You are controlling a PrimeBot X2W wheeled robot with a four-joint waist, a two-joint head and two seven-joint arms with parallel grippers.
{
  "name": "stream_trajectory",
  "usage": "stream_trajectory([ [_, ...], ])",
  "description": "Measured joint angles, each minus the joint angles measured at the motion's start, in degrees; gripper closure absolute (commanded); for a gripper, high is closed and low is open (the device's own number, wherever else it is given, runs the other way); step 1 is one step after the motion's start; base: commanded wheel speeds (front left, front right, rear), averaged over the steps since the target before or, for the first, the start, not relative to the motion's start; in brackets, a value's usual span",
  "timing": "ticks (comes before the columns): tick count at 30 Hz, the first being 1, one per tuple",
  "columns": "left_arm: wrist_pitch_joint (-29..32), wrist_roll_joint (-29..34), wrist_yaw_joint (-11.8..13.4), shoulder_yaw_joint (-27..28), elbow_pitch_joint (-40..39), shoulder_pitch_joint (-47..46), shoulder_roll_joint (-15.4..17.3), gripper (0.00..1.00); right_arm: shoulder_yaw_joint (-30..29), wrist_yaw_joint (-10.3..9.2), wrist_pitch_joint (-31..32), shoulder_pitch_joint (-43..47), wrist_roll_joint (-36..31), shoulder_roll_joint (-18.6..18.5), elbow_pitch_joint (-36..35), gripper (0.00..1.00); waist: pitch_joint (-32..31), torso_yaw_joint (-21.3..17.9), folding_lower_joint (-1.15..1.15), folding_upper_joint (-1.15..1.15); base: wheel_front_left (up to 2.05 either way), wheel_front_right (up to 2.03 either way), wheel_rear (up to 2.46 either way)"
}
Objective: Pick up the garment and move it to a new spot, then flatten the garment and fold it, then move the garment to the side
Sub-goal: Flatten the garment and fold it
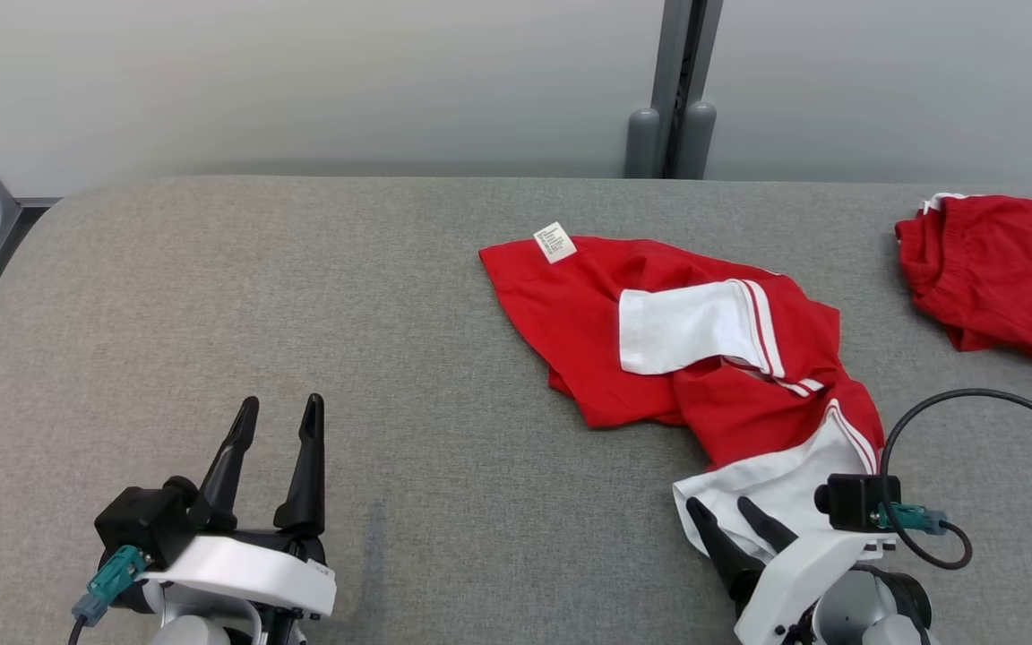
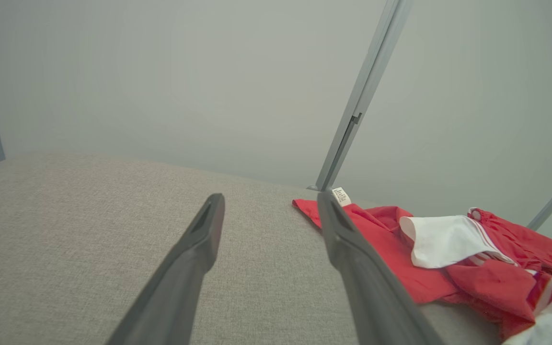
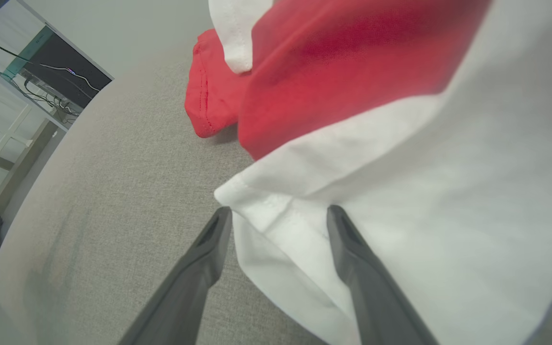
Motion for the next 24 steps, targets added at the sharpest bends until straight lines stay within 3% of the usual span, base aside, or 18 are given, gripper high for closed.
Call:
stream_trajectory([
  [6, 0.0, 0.0, -0.1, -0.1, 0.3, 0.0, -0.1, 0.00, -0.6, 0.00, -0.6, -2.6, -0.2, 0.0, 6.7, 0.00, -0.1, 1.0, 0.00, 0.00, 0.00, 0.00, 0.00],
  [8, 0.0, 0.0, -0.2, -0.1, 0.3, 0.0, -0.1, 0.00, -0.5, 0.02, 0.3, -4.0, -0.2, 0.0, 9.5, 0.05, 0.0, 1.3, 0.00, 0.00, 0.00, 0.00, 0.00],
  [9, 0.0, 0.0, -0.2, -0.1, 0.4, 0.0, -0.1, 0.00, -0.4, 0.03, 0.6, -4.8, -0.7, 0.0, 10.9, 0.17, 0.1, 1.4, 0.00, 0.00, 0.00, 0.00, 0.00],
  [12, 0.0, 0.1, -0.3, -0.1, 0.3, 0.0, -0.2, 0.00, 0.0, 0.11, 1.3, -6.8, -1.4, -0.2, 14.4, 0.72, 0.4, 1.8, 0.00, 0.00, 0.00, 0.00, 0.00],
  [13, 0.0, 0.1, -0.3, -0.1, 0.3, -0.1, -0.2, 0.00, 0.1, 0.11, 1.2, -7.4, -1.6, -0.3, 15.4, 1.00, 0.5, 2.0, 0.00, 0.00, 0.00, 0.00, 0.00],
  [24, 0.0, 0.2, -0.3, 0.6, 0.3, -0.1, -0.3, 0.00, 1.7, 0.18, -1.5, -9.3, -2.0, -0.3, 17.5, 1.00, 0.9, 1.9, 0.00, 0.00, 0.00, 0.00, 0.00],
])
